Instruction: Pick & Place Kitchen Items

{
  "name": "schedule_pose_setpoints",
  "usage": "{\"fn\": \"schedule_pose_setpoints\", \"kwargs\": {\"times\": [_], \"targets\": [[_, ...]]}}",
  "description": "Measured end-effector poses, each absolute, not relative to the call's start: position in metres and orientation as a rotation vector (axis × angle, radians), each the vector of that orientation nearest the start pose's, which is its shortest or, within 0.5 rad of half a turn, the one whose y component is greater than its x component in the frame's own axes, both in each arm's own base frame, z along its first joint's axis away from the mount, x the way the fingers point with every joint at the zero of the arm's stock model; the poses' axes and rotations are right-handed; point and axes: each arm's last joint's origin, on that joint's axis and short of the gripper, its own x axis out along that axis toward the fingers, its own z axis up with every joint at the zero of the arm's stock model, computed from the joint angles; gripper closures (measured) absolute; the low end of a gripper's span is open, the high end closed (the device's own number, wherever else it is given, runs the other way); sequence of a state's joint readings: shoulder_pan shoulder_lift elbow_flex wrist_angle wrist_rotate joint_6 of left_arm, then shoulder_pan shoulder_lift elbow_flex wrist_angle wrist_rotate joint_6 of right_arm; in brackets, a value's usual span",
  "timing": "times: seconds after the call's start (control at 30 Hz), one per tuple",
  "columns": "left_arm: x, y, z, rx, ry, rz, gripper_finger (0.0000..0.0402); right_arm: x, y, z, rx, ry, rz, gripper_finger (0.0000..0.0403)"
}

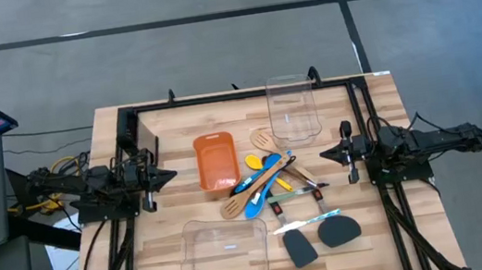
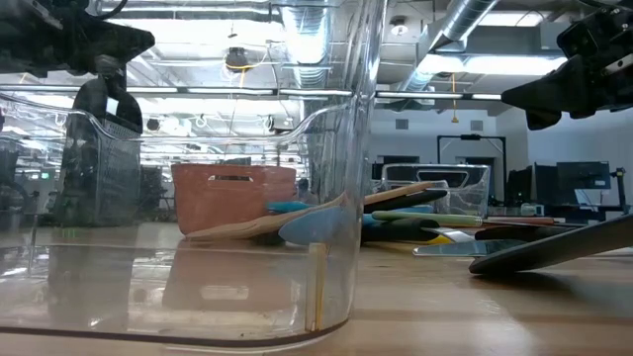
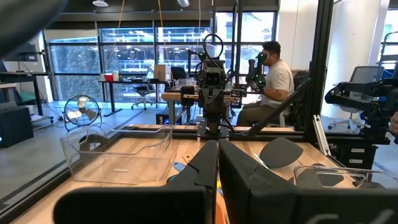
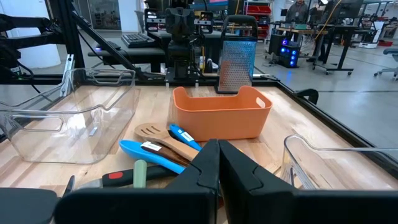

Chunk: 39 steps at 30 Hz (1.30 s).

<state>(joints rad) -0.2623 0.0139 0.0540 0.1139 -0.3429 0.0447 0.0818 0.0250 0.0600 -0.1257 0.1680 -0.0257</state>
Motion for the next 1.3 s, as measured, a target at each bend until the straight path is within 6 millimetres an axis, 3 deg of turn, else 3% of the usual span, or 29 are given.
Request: {"fn": "schedule_pose_setpoints", "kwargs": {"times": [1.3], "targets": [[0.0913,-0.0144,0.1941,-0.010,-0.171,0.084,0.0399,0.0950,0.0029,0.1706,-0.053,0.080,-0.086,0.0403]]}}
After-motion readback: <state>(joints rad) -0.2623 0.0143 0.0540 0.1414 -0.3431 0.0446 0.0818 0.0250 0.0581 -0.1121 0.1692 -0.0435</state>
